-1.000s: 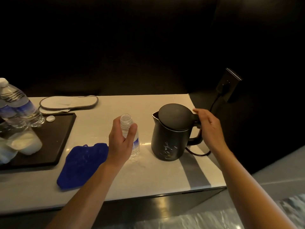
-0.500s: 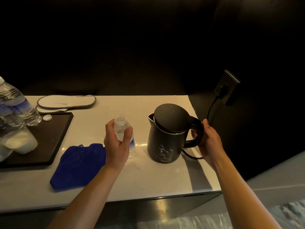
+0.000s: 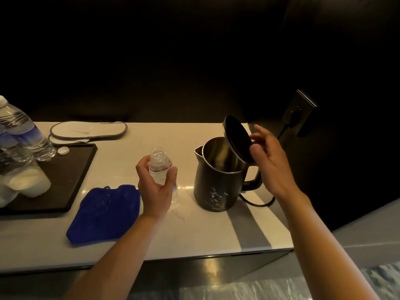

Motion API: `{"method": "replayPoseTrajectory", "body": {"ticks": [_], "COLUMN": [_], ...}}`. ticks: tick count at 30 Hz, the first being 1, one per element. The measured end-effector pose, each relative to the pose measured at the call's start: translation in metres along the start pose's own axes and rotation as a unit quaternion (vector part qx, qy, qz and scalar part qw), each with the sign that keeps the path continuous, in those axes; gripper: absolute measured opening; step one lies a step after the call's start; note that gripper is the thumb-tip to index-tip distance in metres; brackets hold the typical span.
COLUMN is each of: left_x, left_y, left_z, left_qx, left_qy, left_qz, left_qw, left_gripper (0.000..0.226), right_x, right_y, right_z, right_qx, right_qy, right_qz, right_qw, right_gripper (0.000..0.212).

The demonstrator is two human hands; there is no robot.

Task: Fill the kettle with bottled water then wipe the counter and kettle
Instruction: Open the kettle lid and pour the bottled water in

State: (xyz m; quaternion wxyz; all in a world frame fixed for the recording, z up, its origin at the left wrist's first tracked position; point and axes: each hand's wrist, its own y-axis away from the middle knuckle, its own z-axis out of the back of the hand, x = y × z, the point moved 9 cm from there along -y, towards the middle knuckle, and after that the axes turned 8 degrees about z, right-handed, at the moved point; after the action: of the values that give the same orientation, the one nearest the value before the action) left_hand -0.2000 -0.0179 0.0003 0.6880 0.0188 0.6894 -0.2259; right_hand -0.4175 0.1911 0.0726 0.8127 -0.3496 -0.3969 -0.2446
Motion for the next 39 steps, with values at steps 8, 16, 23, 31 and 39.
{"method": "replayPoseTrajectory", "body": {"ticks": [8,16,23,31,39], "left_x": [0.008,0.012,-0.016,-0.055,-0.058], "left_y": [0.009,-0.001,-0.019,-0.039,-0.046], "left_z": [-0.001,-0.01,-0.001,-0.014,-0.041], "left_qx": [-0.03,-0.038,0.039,0.24,0.363], "left_qy": [0.015,0.012,-0.067,-0.198,-0.351], "left_qz": [0.025,0.041,-0.017,-0.06,-0.045], "left_qw": [0.999,0.998,0.997,0.949,0.862], "left_gripper": [0.061,0.055,0.055,0.073,0.088], "right_x": [0.019,0.004,-0.008,-0.004,-0.005], "right_y": [-0.003,0.0,0.003,0.003,0.004], "right_z": [-0.02,-0.01,-0.007,-0.013,-0.009], "right_qx": [0.008,-0.096,-0.091,-0.004,0.05], "right_qy": [0.131,-0.007,-0.051,-0.087,-0.057], "right_qz": [0.065,-0.02,-0.065,-0.013,0.028], "right_qw": [0.989,0.995,0.992,0.996,0.997], "right_gripper": [0.086,0.079,0.075,0.072,0.073]}}
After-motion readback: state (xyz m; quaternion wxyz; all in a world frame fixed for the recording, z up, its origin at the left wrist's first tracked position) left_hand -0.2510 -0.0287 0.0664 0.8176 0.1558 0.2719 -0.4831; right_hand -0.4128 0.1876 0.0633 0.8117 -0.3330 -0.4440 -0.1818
